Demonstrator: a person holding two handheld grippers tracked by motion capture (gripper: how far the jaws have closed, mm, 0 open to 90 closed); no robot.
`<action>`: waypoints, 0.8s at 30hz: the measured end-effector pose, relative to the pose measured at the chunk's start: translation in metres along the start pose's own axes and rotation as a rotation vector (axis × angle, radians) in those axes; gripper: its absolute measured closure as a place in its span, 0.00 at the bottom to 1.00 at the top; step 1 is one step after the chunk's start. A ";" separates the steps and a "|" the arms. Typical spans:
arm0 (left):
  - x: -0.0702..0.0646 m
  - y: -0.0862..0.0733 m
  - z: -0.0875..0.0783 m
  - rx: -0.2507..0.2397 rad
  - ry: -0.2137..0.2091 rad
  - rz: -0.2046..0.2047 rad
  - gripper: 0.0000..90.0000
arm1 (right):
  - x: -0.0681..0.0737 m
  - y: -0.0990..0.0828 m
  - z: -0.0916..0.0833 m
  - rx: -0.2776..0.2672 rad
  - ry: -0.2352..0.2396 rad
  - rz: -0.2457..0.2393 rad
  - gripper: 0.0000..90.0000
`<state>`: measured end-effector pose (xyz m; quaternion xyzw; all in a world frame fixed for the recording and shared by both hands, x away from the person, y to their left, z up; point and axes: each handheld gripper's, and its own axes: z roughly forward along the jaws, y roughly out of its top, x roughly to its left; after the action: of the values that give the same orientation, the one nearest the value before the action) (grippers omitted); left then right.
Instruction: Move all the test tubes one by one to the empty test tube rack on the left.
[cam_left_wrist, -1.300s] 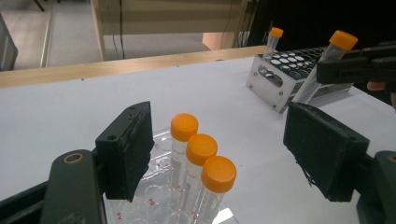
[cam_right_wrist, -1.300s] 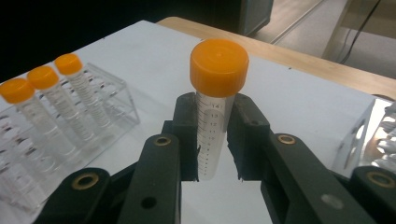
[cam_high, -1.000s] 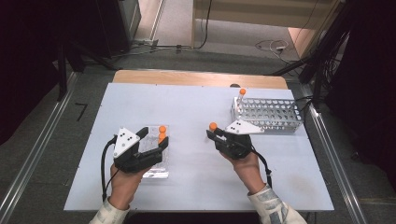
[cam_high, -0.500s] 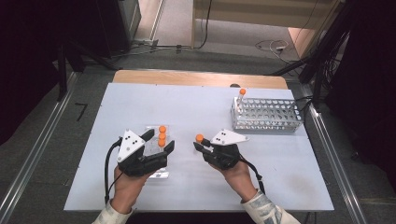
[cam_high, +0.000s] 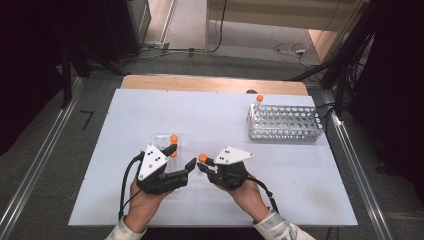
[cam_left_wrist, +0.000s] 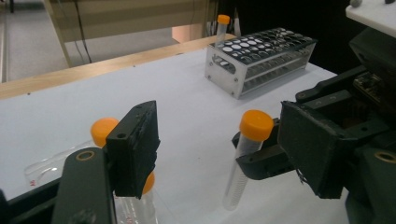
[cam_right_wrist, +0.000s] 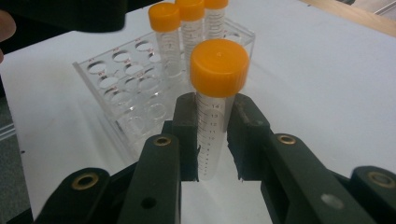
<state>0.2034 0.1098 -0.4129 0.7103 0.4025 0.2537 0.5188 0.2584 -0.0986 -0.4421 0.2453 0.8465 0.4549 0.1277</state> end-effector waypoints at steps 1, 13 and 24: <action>-0.001 0.000 0.001 0.004 -0.010 0.003 0.35 | 0.001 0.000 0.001 0.003 0.002 -0.003 0.80; -0.011 -0.007 0.009 0.040 -0.073 0.044 0.60 | 0.014 0.001 0.003 0.006 0.042 -0.032 0.80; -0.012 -0.012 0.014 0.061 -0.078 0.043 0.73 | 0.015 0.001 0.001 0.005 0.042 -0.032 0.80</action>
<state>0.2042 0.0936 -0.4279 0.7436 0.3740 0.2244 0.5068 0.2464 -0.0892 -0.4415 0.2226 0.8540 0.4557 0.1165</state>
